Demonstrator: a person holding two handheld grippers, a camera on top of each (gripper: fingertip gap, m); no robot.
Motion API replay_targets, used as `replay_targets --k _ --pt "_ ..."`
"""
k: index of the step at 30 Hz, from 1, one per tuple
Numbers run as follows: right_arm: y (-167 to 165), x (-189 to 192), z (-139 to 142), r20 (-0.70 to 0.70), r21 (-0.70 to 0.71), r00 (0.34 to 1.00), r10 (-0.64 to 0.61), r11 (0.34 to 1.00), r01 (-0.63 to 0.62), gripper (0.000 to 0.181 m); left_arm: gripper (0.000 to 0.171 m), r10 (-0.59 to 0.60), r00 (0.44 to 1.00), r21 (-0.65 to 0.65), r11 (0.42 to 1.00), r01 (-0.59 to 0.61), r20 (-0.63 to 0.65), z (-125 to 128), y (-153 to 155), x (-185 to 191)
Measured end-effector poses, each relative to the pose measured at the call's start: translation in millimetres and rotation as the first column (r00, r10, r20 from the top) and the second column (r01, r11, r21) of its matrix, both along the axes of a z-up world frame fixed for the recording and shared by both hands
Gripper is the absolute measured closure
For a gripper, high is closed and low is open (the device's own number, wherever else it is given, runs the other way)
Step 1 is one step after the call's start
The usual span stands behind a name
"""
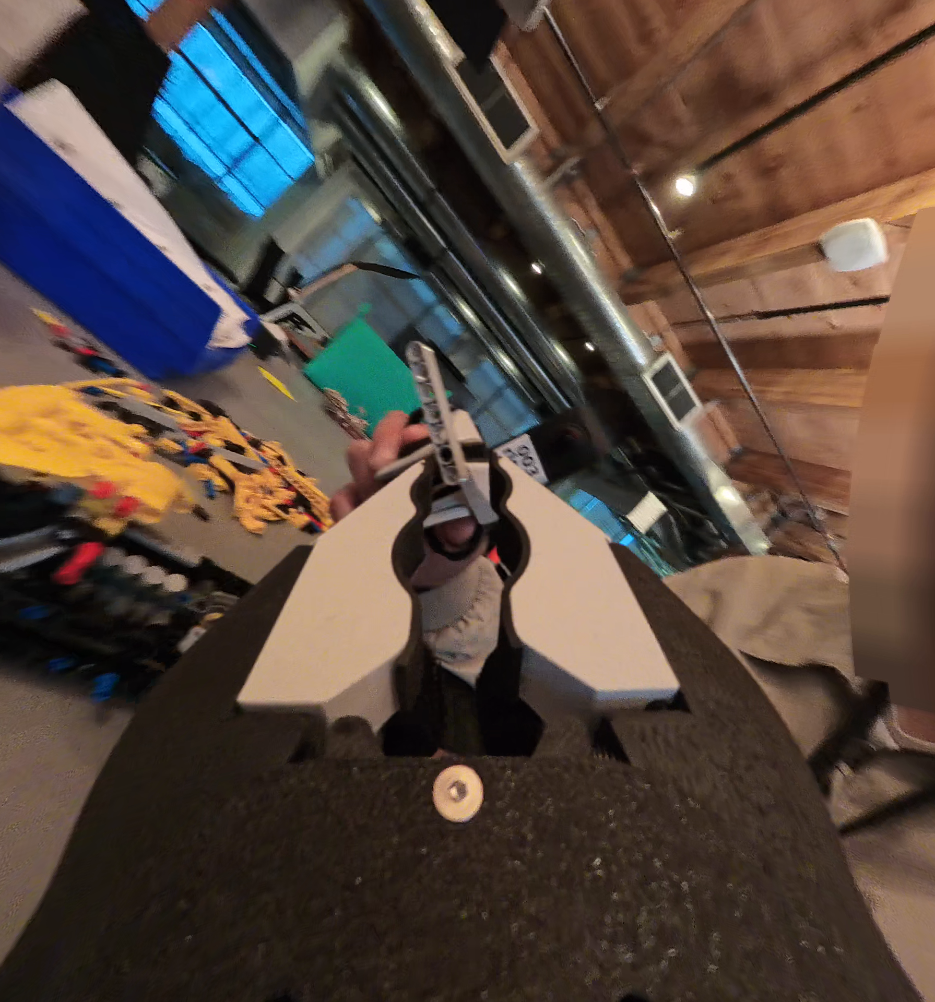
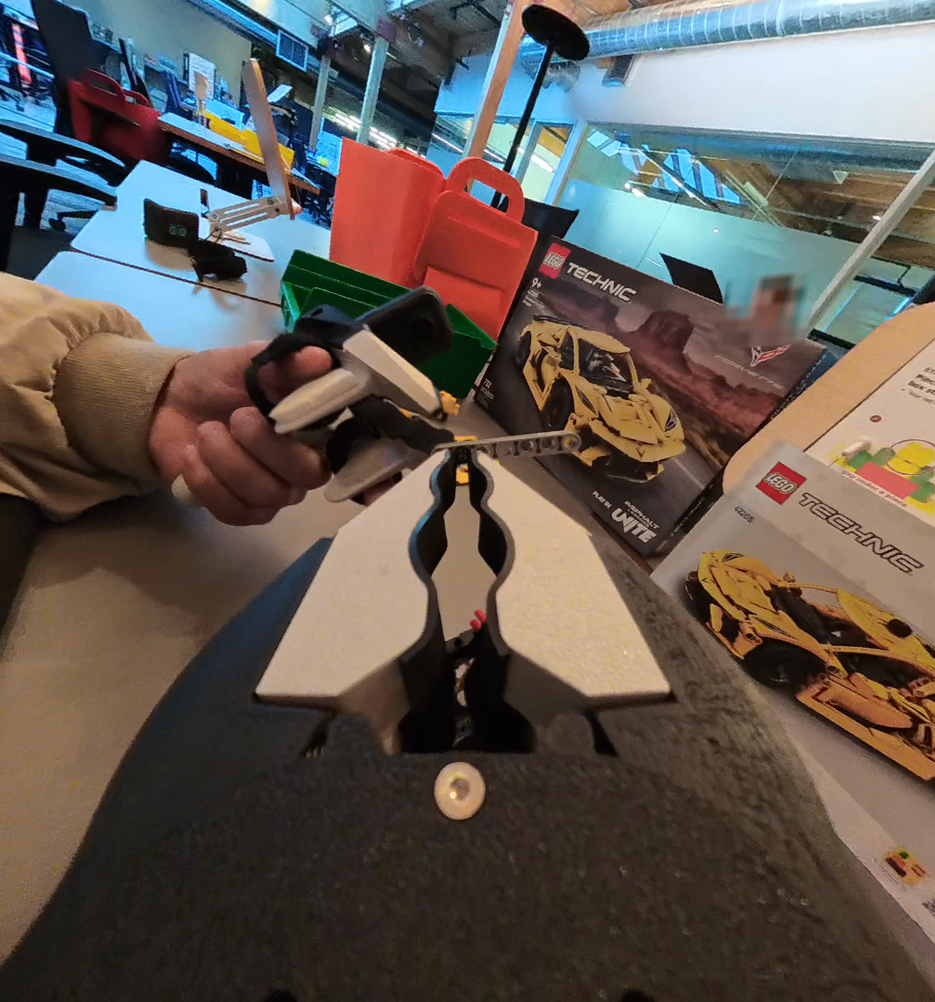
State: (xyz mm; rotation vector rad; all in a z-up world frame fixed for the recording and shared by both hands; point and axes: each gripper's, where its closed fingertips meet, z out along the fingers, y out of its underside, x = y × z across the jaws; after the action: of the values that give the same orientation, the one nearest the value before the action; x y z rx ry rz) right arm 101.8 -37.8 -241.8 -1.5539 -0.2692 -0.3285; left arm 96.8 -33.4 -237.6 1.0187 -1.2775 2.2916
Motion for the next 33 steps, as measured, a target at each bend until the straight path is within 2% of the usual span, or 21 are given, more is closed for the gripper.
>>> replay_targets --k 5,7,14,17,21,22,23,25,26,27,28,29,31,33 --pt "2 -10 -2 0.068 -0.017 0.997 0.031 0.999 -0.03 0.178 0.156 -0.04 0.999 0.043 0.998 0.04 0.018 -3 -13 -6" --pt "2 -12 -1 0.064 -0.007 0.997 0.043 0.999 -0.042 0.179 0.163 -0.034 0.999 0.039 0.999 0.033 0.026 -2 -12 -6" --pt "-4 -15 3 0.017 0.024 0.993 0.12 0.992 -0.12 0.179 0.164 -0.049 0.998 -0.001 0.999 0.049 0.031 3 -12 -8" --pt "-4 -14 0 0.017 0.009 0.993 0.114 0.993 -0.115 0.179 0.165 -0.01 0.998 0.059 0.998 0.006 0.069 1 -11 -8" --pt "-8 -19 -4 -0.02 -0.035 0.983 0.185 0.982 -0.185 0.179 0.166 0.032 0.975 0.246 0.965 -0.088 0.221 -2 -15 -15" --pt "-12 -16 -3 -0.024 -0.031 0.983 0.185 0.982 -0.185 0.179 0.166 0.052 0.971 0.247 0.963 -0.111 0.235 0 -10 -14" --pt "-25 -5 10 -0.059 0.039 0.983 0.171 0.985 -0.169 0.179 0.166 0.124 0.964 0.158 0.974 -0.165 0.237 12 13 -10" --pt "-65 32 35 -0.117 0.152 0.988 0.105 0.985 -0.087 0.18 0.166 0.291 0.931 0.011 0.954 -0.301 0.221 31 81 -4" --pt "-76 46 34 -0.12 0.126 0.991 0.057 0.991 -0.042 0.179 0.166 0.326 0.916 -0.002 0.942 -0.334 0.233 36 96 -6" --pt "-80 53 25 -0.136 0.06 0.99 0.035 0.998 -0.027 0.179 0.166 0.342 0.906 0.046 0.931 -0.363 0.249 33 96 -3" --pt "-80 61 5 -0.159 -0.072 0.987 -0.006 0.997 -0.005 0.178 0.165 0.308 0.914 0.141 0.925 -0.353 0.264 23 80 1" --pt "-89 80 -18 -0.159 -0.235 0.979 -0.126 0.968 0.086 0.179 0.165 0.256 0.928 0.256 0.91 -0.325 0.27 8 59 6" --pt "-129 120 -52 -0.165 -0.46 0.912 -0.376 0.847 0.266 0.178 0.165 0.203 0.934 0.49 0.807 -0.329 0.293 -27 26 17" --pt "-177 148 -73 -0.168 -0.579 0.814 -0.557 0.723 0.376 0.178 0.165 0.164 0.935 0.634 0.696 -0.337 0.316 -51 6 23"
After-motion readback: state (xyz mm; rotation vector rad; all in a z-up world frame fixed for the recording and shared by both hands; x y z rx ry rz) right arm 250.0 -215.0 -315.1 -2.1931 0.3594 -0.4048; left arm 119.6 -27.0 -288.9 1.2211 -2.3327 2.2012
